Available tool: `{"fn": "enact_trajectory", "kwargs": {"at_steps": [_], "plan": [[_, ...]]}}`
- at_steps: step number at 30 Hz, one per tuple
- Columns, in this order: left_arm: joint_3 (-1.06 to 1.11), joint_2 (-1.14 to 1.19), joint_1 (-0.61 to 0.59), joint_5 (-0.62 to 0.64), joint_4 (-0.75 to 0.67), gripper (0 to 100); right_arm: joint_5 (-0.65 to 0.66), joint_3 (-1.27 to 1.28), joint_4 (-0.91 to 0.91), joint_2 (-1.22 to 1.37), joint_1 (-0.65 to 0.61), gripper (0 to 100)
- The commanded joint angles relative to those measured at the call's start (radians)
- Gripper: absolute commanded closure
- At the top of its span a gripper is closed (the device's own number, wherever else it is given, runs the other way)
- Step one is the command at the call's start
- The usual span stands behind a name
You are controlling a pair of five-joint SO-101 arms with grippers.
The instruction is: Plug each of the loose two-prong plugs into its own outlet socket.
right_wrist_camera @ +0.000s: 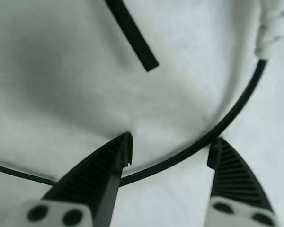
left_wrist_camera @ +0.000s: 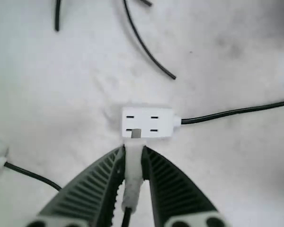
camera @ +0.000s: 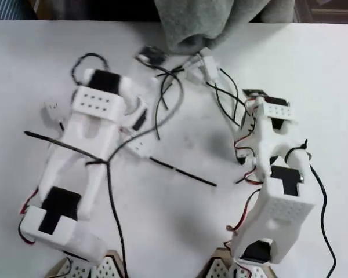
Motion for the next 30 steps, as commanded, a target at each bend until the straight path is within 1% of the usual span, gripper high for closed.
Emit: {"fn": "enact_trajectory", "kwargs": {"at_steps": [1, 5, 12, 15, 19, 20, 24, 27, 30], "plan": [[-0.044, -0.005, 0.071, -0.069, 0.040, 97, -0.095, 0.028, -0.041, -0.022, 0.035, 74.4], [-0.052, 0.021, 0.091, -0.124, 0.083, 97, -0.123, 0.026, -0.042, -0.022, 0.039, 74.4], [-0.068, 0.231, 0.077, -0.184, 0.081, 97, -0.123, 0.026, -0.042, -0.022, 0.039, 74.4], [-0.157, 0.289, 0.076, -0.180, 0.112, 97, -0.121, 0.026, -0.042, -0.022, 0.039, 74.4], [-0.338, 0.297, 0.076, -0.176, 0.222, 97, -0.121, 0.026, -0.042, -0.022, 0.039, 74.4], [-0.371, 0.295, 0.076, -0.176, 0.232, 97, -0.121, 0.026, -0.042, -0.022, 0.039, 74.4], [-0.404, 0.306, 0.036, -0.186, 0.232, 97, -0.121, 0.025, -0.044, -0.022, 0.038, 74.4], [-0.356, 0.298, -0.016, -0.244, 0.232, 97, -0.123, 0.025, -0.044, -0.022, 0.035, 74.4], [-0.327, 0.303, -0.081, -0.252, 0.227, 97, -0.127, 0.025, -0.044, -0.022, 0.035, 74.4]]}}
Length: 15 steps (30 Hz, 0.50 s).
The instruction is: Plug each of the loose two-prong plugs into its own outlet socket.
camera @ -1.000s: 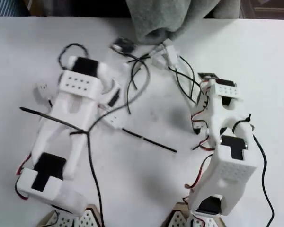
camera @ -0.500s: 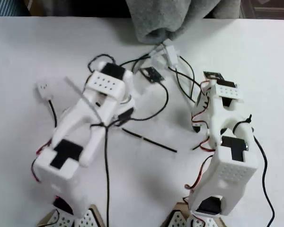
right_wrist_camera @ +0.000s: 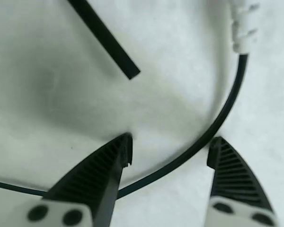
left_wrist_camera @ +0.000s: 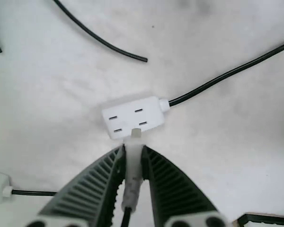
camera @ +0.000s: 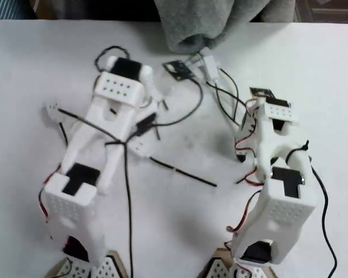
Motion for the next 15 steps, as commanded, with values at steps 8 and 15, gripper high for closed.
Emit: {"fn": "enact_trajectory", "kwargs": {"at_steps": [8, 15], "plan": [[0.008, -0.016, -0.096, 0.252, 0.005, 97, -0.012, 0.005, -0.010, -0.012, 0.024, 74.4], [0.057, -0.013, -0.028, 0.270, 0.002, 97, -0.012, 0.005, -0.008, -0.012, 0.022, 74.4]]}}
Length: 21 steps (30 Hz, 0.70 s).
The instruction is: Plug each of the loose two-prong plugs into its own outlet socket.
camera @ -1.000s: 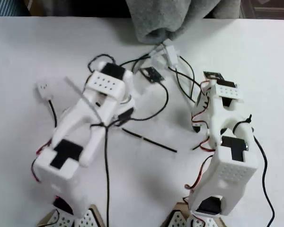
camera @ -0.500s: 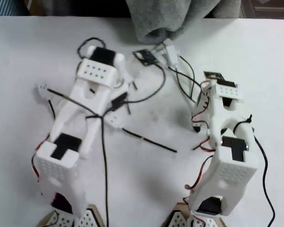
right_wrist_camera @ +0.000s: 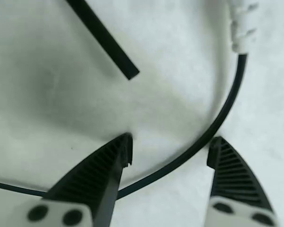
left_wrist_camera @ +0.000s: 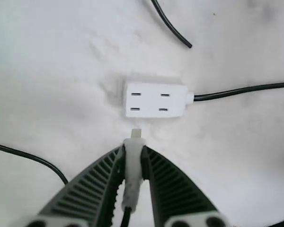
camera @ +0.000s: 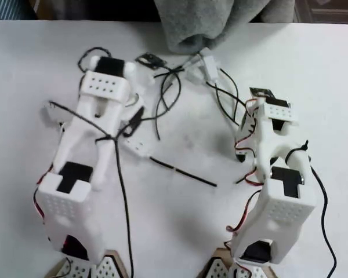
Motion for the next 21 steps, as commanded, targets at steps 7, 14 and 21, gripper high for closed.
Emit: {"fn": "enact_trajectory", "kwargs": {"at_steps": [7, 14, 21], "plan": [[0.064, -0.008, 0.012, 0.061, -0.078, 97, -0.008, 0.006, -0.007, -0.012, 0.005, 74.4], [0.066, -0.007, 0.005, 0.061, -0.092, 97, -0.008, 0.008, -0.005, -0.013, 0.005, 74.4], [0.063, 0.036, 0.016, -0.005, -0.133, 97, -0.008, 0.008, -0.004, -0.013, 0.008, 74.4]]}}
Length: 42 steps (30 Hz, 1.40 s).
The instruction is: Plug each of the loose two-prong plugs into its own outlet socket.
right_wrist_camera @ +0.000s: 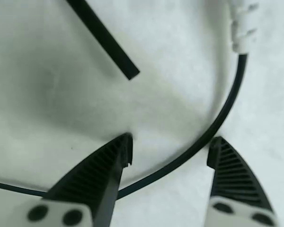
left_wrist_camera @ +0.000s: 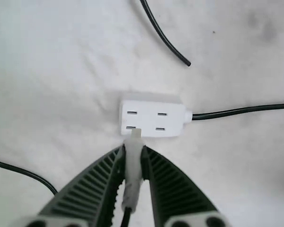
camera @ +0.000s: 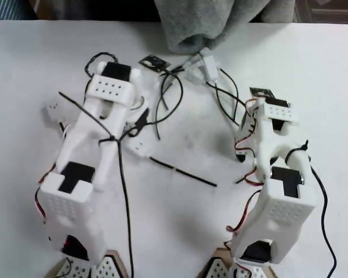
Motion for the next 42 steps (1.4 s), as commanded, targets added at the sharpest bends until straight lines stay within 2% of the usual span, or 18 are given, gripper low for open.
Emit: {"fn": "enact_trajectory", "kwargs": {"at_steps": [1, 8, 19, 33, 42], "plan": [[-0.005, 0.036, 0.007, -0.046, -0.023, 97, -0.008, 0.008, -0.004, -0.013, 0.008, 74.4], [-0.009, 0.073, 0.002, -0.095, -0.021, 97, -0.008, 0.008, -0.004, -0.013, 0.008, 74.4], [-0.005, -0.073, 0.010, -0.166, -0.026, 97, -0.008, 0.008, -0.004, -0.015, 0.008, 74.4], [-0.011, 0.041, 0.031, -0.230, -0.049, 97, -0.008, 0.006, -0.004, -0.013, 0.008, 74.4], [-0.005, 0.024, -0.039, -0.230, -0.106, 97, -0.008, 0.006, -0.004, -0.013, 0.008, 74.4]]}}
